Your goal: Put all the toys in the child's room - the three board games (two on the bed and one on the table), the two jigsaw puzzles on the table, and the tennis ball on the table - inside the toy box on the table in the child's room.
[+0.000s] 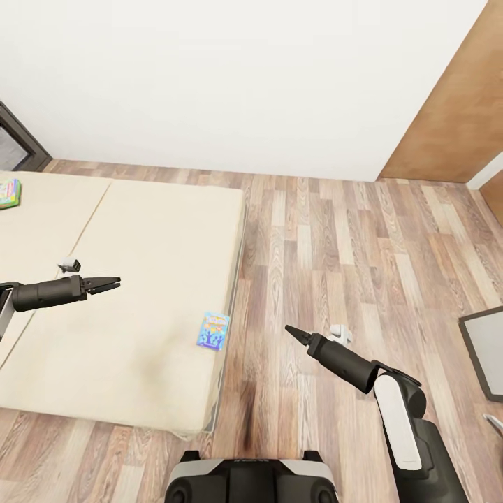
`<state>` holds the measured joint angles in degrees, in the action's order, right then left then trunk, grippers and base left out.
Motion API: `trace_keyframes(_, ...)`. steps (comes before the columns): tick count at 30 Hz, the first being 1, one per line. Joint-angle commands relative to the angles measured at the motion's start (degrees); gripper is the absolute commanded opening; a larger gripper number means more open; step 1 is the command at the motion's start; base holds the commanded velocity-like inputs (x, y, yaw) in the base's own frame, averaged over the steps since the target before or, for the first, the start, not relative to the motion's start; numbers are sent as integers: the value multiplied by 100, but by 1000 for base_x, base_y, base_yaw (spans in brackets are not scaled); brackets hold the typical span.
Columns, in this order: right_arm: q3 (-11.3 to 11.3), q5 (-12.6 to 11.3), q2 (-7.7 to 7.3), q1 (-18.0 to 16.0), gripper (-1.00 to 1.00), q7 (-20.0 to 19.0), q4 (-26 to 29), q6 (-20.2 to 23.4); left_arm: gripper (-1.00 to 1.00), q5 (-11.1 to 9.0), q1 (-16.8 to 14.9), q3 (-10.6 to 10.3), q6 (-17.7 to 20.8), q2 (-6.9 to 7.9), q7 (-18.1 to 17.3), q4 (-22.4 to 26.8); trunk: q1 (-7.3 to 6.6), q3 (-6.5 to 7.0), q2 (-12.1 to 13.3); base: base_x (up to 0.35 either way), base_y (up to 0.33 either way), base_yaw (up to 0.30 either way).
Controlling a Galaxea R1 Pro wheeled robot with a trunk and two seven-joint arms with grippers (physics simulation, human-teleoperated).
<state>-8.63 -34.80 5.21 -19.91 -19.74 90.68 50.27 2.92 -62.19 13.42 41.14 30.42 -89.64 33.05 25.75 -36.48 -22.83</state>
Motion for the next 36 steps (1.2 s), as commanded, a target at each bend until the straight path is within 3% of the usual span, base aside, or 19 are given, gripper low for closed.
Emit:
trace_keyframes(1, -17, 26, 7, -4, 100, -39, 3, 36, 100, 32, -4, 12, 61, -1, -36, 0, 4, 3, -9, 0, 0, 0)
trace_keyframes(36, -25, 26, 7, -4, 100, -39, -2, 31, 100, 32, 22, 12, 59, -1, -36, 0, 4, 327, -9, 0, 0, 0)
